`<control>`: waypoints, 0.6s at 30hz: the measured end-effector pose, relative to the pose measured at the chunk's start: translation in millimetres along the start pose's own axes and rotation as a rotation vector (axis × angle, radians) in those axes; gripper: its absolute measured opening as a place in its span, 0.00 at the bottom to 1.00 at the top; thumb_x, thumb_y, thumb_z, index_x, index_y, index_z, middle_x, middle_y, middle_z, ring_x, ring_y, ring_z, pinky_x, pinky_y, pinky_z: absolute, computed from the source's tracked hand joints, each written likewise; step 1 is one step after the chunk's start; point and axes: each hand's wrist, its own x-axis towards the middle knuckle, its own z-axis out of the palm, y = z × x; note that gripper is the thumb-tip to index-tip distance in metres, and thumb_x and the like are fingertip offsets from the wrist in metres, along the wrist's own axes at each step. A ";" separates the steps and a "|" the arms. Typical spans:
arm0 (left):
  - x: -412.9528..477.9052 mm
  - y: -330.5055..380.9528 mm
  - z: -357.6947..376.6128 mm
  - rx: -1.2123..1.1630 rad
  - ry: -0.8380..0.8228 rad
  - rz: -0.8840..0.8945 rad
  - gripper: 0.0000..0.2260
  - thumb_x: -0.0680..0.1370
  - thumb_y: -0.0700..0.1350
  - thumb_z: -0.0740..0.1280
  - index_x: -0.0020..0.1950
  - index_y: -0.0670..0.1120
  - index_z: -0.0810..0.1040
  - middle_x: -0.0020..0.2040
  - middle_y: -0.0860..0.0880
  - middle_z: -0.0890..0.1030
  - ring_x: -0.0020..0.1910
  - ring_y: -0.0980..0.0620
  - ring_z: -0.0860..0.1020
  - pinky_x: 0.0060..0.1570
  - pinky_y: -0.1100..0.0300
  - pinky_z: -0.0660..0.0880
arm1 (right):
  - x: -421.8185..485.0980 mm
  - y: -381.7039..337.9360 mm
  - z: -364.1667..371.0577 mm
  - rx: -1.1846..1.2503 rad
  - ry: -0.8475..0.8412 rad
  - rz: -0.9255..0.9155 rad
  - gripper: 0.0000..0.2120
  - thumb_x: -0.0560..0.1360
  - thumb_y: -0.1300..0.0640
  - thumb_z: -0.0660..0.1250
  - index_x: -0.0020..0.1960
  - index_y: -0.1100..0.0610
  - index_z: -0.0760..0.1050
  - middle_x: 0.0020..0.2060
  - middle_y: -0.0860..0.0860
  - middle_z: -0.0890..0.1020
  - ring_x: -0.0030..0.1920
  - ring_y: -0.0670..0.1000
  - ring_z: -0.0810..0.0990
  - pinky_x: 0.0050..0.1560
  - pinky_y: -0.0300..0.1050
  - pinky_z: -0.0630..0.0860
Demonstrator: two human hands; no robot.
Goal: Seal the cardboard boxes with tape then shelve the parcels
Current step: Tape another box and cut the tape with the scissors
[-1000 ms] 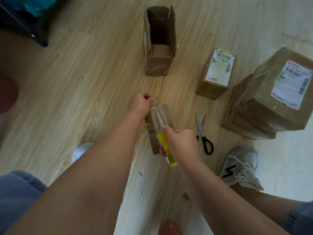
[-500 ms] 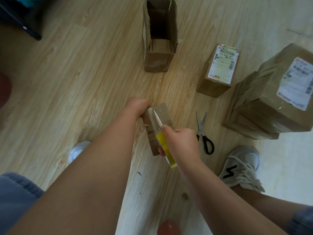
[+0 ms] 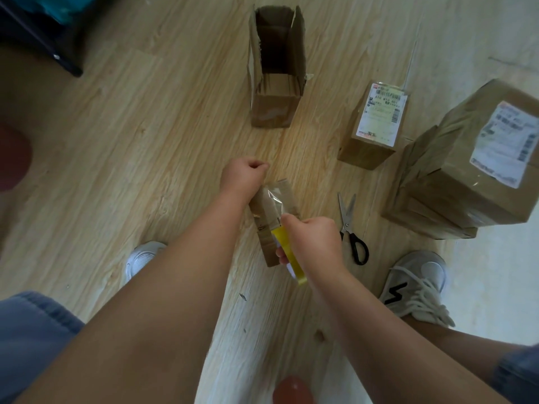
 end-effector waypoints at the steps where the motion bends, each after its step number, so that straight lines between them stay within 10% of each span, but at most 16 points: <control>1: -2.5 0.0 -2.3 -0.066 -0.078 -0.017 0.08 0.79 0.48 0.68 0.52 0.47 0.85 0.51 0.49 0.84 0.52 0.50 0.80 0.53 0.56 0.76 | 0.0 1.0 -0.3 0.004 0.002 -0.002 0.20 0.78 0.53 0.66 0.30 0.61 0.75 0.21 0.54 0.80 0.28 0.57 0.84 0.43 0.63 0.83; 5: -16.6 -13.0 -11.6 -0.065 -0.385 -0.092 0.12 0.81 0.53 0.64 0.59 0.49 0.82 0.51 0.50 0.83 0.52 0.52 0.81 0.53 0.60 0.76 | -2.7 3.9 0.6 0.004 -0.006 -0.009 0.19 0.77 0.52 0.66 0.33 0.63 0.78 0.23 0.54 0.81 0.28 0.57 0.84 0.43 0.63 0.83; 11: -20.6 -36.1 -1.1 0.054 -0.172 0.051 0.18 0.80 0.60 0.62 0.54 0.50 0.83 0.41 0.54 0.82 0.42 0.54 0.80 0.41 0.59 0.72 | -0.8 0.1 2.5 -0.014 -0.023 -0.022 0.20 0.78 0.49 0.66 0.35 0.62 0.80 0.25 0.55 0.82 0.29 0.56 0.84 0.43 0.61 0.83; 18: -19.5 -41.3 1.7 0.259 -0.037 0.162 0.21 0.80 0.63 0.59 0.55 0.49 0.83 0.46 0.48 0.84 0.47 0.48 0.80 0.49 0.50 0.77 | -13.9 0.5 -6.1 0.071 -0.205 -0.046 0.22 0.79 0.45 0.67 0.45 0.67 0.81 0.31 0.59 0.84 0.30 0.55 0.84 0.36 0.45 0.82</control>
